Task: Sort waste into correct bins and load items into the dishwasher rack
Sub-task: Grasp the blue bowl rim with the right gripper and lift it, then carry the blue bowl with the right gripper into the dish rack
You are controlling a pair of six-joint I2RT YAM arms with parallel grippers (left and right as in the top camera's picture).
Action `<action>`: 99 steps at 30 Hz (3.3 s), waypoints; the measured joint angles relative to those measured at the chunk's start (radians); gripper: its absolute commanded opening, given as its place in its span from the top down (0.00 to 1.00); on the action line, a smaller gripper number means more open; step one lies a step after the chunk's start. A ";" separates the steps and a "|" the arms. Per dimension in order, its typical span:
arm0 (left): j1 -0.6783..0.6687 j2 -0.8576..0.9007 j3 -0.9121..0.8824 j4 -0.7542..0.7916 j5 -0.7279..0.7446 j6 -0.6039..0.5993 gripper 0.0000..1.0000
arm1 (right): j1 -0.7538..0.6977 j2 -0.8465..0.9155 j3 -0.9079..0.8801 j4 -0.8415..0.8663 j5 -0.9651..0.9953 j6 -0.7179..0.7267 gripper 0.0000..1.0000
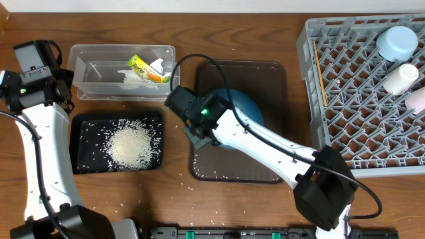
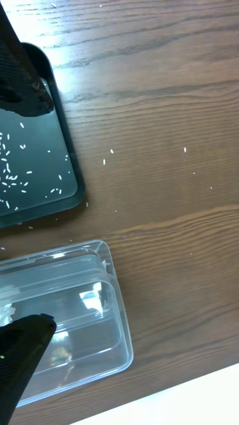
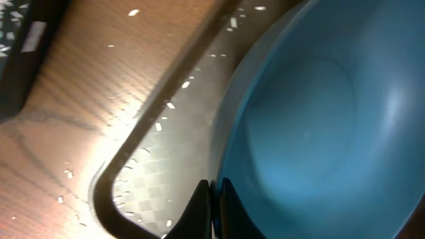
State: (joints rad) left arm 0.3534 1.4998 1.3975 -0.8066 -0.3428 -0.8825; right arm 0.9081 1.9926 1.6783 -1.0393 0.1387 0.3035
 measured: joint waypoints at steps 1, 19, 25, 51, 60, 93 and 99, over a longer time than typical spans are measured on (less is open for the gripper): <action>0.000 0.000 0.000 0.000 0.000 0.000 0.03 | -0.004 0.000 0.000 -0.002 0.000 0.000 0.99; 0.000 0.000 0.000 0.000 0.000 0.000 0.03 | -0.151 -0.076 0.126 -0.019 -0.016 -0.036 0.99; 0.000 0.000 0.000 0.000 0.000 0.000 0.03 | -0.375 -0.267 0.179 0.018 -0.031 -0.103 0.99; 0.000 0.000 0.000 0.000 0.000 0.000 0.03 | -1.149 -0.111 0.187 0.525 -1.149 -0.041 0.99; 0.000 0.000 0.000 0.000 0.000 0.000 0.02 | -1.153 0.039 0.185 0.594 -1.216 0.058 0.99; 0.000 0.000 0.000 0.000 0.000 0.000 0.03 | -1.256 0.128 0.183 1.011 -1.461 0.634 0.99; 0.000 0.000 0.000 0.000 0.000 0.000 0.03 | -1.256 0.128 0.183 1.097 -1.493 0.772 0.99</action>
State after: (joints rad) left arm 0.3534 1.4998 1.3975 -0.8070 -0.3428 -0.8825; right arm -0.3477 2.1204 1.8614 0.0578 -1.3548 1.0752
